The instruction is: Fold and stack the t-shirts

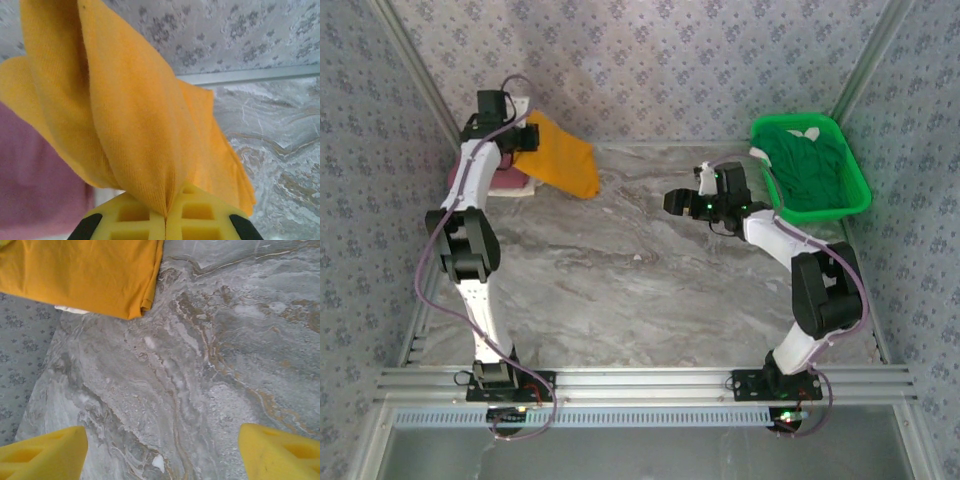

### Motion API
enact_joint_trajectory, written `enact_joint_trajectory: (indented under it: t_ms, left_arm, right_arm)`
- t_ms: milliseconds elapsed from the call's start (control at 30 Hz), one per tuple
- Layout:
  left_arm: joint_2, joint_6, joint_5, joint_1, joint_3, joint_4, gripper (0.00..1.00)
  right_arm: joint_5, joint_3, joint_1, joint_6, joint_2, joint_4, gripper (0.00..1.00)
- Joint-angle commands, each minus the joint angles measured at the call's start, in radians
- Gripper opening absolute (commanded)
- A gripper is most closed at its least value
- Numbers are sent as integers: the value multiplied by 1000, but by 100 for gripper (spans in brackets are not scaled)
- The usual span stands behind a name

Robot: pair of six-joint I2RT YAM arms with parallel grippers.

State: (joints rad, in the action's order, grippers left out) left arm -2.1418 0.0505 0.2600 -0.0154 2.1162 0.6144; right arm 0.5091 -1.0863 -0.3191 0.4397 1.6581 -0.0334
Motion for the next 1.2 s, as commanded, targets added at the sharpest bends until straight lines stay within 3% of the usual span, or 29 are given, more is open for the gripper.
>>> enact_joint_trajectory:
  t_ms: [0,333,1167]
  left_arm:
    - [-48,106,93,-20,155,120,0]
    - [-224,146,182,-91,514,321,0]
    - [-269,100,307,-223,662,275,0]
  right_arm:
    - [18,19,-7,5,-22,-21,82]
    - [-12,5,-9,33,6,12,83]
    - [-41,-95,-12,126,137,75,84]
